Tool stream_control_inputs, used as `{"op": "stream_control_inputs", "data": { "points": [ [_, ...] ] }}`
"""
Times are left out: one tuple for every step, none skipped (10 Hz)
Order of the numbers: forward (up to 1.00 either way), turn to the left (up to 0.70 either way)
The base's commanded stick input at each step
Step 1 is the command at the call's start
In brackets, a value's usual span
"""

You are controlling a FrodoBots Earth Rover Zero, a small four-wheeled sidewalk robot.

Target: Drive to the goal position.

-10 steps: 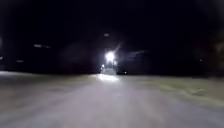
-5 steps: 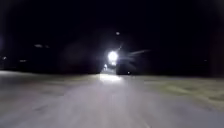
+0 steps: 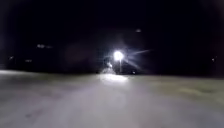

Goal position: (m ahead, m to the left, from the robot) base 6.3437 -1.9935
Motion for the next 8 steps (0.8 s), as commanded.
{"op": "stream_control_inputs", "data": {
  "points": [
    [0.85,-0.01],
    [0.85,-0.04],
    [0.85,-0.07],
    [0.85,-0.09],
    [0.85,-0.12],
    [0.85,-0.14],
    [0.85,-0.16],
    [0.85,-0.16]
  ]
}}
